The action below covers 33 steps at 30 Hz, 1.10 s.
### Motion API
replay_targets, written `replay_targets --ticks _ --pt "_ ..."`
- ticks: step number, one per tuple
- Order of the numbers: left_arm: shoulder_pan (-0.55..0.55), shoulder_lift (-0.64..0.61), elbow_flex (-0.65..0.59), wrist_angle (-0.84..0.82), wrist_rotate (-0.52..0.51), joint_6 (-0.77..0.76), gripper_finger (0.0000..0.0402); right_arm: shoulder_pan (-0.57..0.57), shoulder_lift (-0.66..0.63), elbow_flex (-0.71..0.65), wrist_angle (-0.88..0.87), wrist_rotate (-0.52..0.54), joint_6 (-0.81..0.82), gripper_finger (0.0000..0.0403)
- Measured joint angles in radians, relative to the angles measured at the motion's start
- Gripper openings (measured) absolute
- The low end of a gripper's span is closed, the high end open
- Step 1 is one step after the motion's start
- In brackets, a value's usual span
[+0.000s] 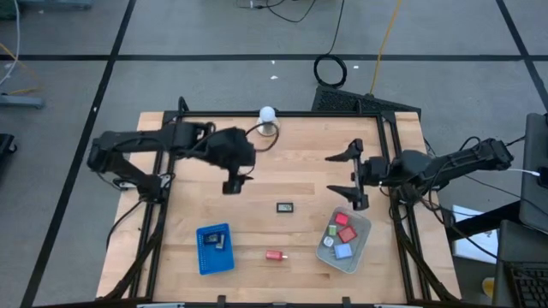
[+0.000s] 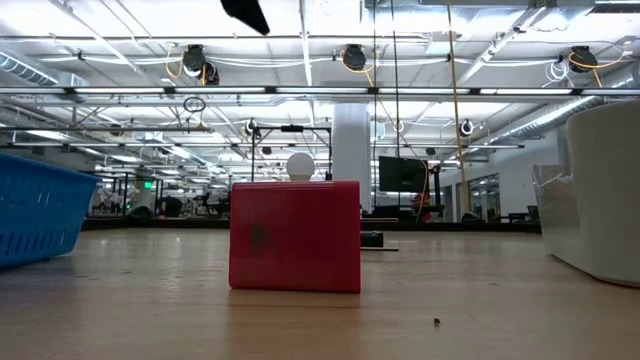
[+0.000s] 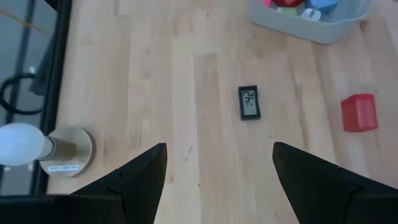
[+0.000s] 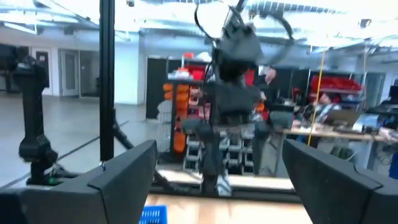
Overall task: Pick & Place Office items
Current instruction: Put the black digital clock into the blue bin
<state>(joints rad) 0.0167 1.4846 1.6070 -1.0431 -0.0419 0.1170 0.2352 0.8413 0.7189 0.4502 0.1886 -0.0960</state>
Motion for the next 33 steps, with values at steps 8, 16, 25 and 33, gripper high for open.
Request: replay_targets --ticks 8,16,25,33 --pt "0.108 0.131 0.000 0.029 0.119 0.015 0.0294 0.000 -0.002 0.000 0.064 0.002 -0.055 0.0338" --pt "0.106 0.318 0.000 0.119 0.211 0.121 0.0294 0.000 -0.036 0.000 0.000 0.075 -0.068 0.0338" --pt "0.126 0.410 0.000 0.191 0.228 0.133 0.0294 0.002 -0.151 -0.011 -0.134 0.097 -0.010 0.0338" --pt "0.099 0.469 0.000 0.257 0.067 0.000 0.0294 0.002 -0.246 -0.079 -0.145 0.098 -0.010 0.0338"
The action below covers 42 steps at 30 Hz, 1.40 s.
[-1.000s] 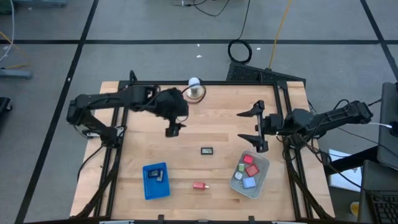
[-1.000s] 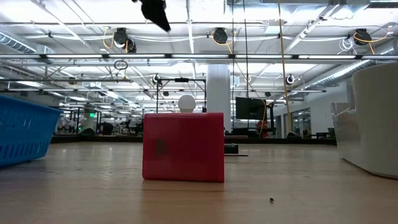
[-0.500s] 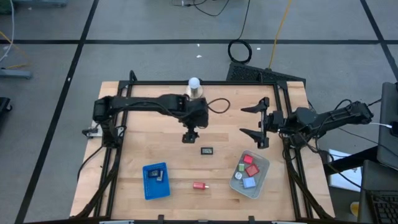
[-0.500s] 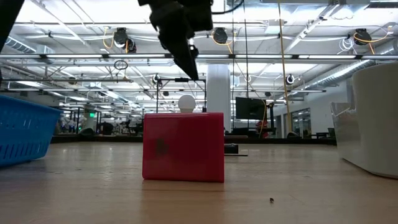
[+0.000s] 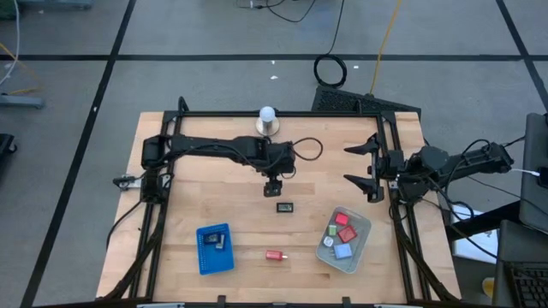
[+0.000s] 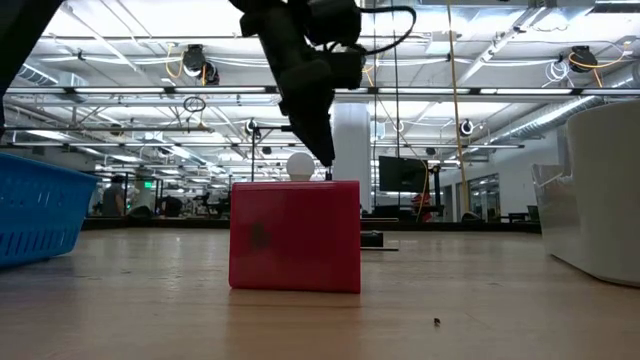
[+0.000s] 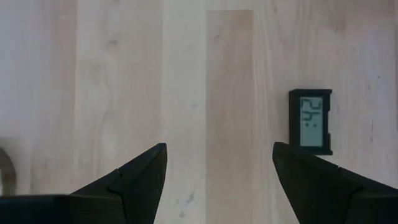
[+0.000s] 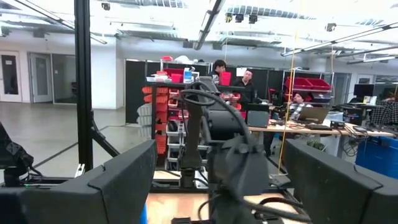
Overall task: Pick & Place Office items
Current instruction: Put the black digital clock into the blue bin
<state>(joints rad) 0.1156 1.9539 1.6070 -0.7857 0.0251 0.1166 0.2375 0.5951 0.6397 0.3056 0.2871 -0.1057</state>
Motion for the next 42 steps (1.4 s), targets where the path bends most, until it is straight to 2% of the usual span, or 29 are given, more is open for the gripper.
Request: replay_targets --ticks 7,16,26,42 --pt "-0.048 0.044 0.000 0.037 0.003 -0.084 0.0294 0.000 -0.060 -0.055 0.004 0.000 0.000 0.0338" --pt "-0.073 0.056 0.002 0.112 0.000 -0.146 0.0294 0.000 -0.073 -0.072 0.011 0.000 0.015 0.0338" --pt "-0.127 0.138 -0.001 0.081 0.003 -0.217 0.0294 0.000 -0.072 -0.073 0.001 -0.001 0.019 0.0338" --pt "-0.169 0.136 0.000 0.089 0.046 -0.251 0.0294 0.000 -0.071 -0.073 0.002 -0.002 0.019 0.0338"
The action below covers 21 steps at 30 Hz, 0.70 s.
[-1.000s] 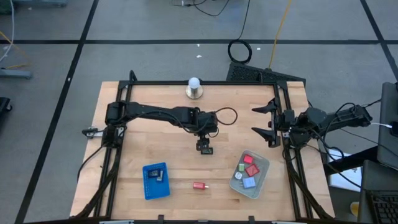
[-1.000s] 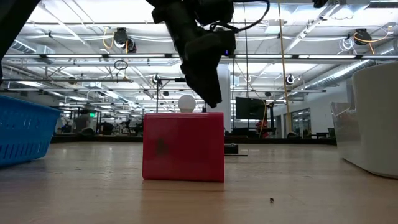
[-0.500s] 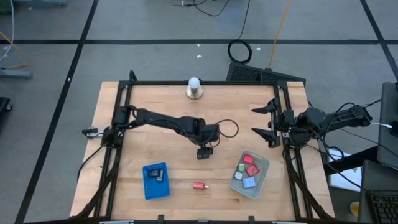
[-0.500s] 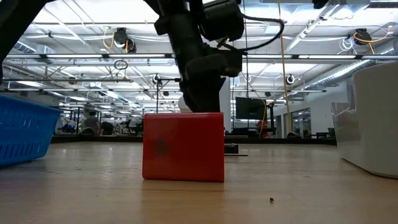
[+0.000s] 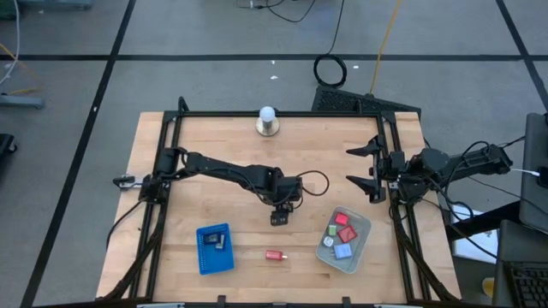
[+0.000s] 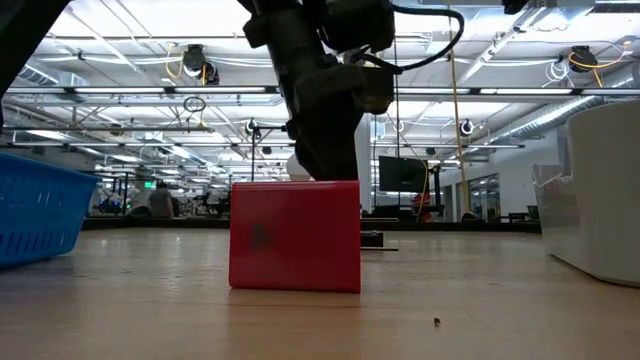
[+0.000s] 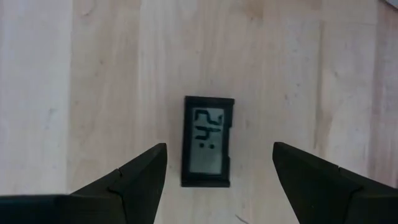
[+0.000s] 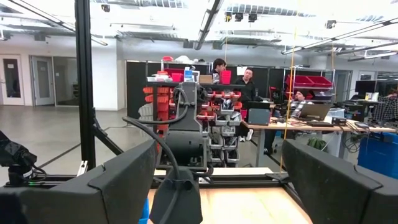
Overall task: Pick & Place Office items
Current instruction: Put the black digital clock into the blue bin
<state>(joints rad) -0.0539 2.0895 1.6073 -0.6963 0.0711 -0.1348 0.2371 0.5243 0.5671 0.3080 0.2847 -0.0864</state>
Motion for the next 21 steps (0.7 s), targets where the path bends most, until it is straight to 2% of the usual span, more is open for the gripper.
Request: replay_targets --ticks 11,21 --pt "-0.004 0.002 0.000 0.016 -0.008 0.011 0.0294 0.000 0.000 0.000 0.000 -0.001 0.000 0.0338" --pt "-0.004 0.052 0.000 0.040 -0.011 0.021 0.0294 0.000 0.001 0.000 -0.003 -0.001 0.022 0.0338"
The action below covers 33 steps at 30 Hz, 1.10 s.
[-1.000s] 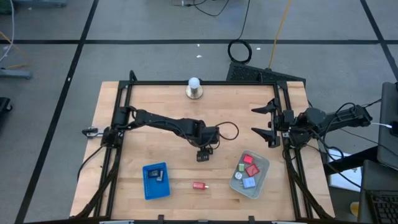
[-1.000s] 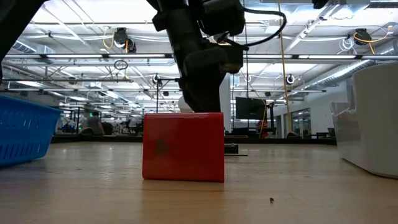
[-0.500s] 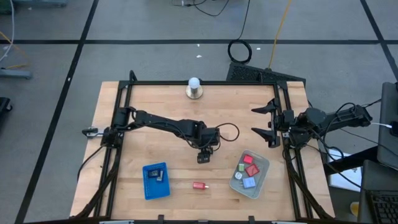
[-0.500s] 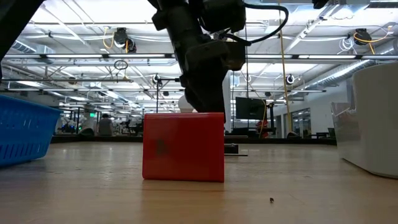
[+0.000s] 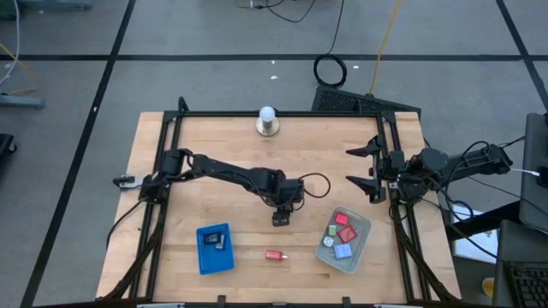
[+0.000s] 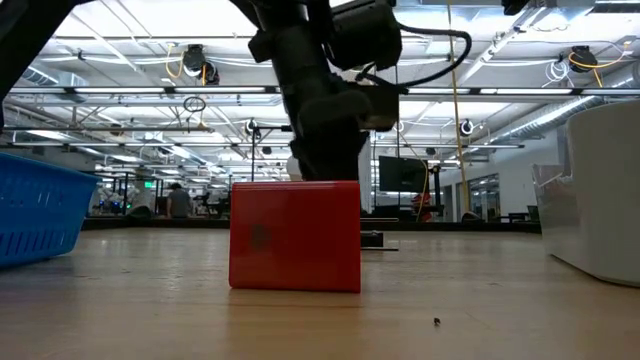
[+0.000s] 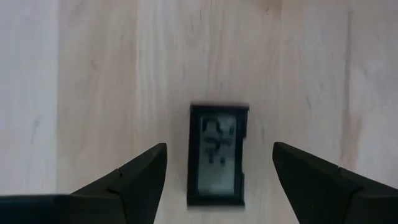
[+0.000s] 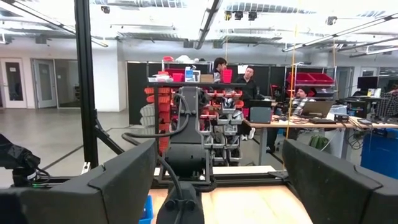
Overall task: Pick & Place Office items
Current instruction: Put the black digital clock into the blue bin
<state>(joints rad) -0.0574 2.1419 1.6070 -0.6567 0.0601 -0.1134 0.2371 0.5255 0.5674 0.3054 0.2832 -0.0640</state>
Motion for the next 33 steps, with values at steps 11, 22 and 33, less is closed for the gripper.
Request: replay_targets --ticks 11,22,33 --pt "0.000 0.051 0.001 0.011 -0.003 0.006 0.0294 0.000 0.003 0.000 -0.004 0.000 0.000 0.0338" --pt "0.002 0.065 0.003 0.019 -0.050 -0.002 0.0294 0.000 0.003 0.000 -0.004 0.000 0.000 0.0338" --pt "-0.020 0.067 0.003 -0.027 -0.213 -0.020 0.0203 0.000 0.003 0.000 -0.005 -0.001 0.000 0.0338"
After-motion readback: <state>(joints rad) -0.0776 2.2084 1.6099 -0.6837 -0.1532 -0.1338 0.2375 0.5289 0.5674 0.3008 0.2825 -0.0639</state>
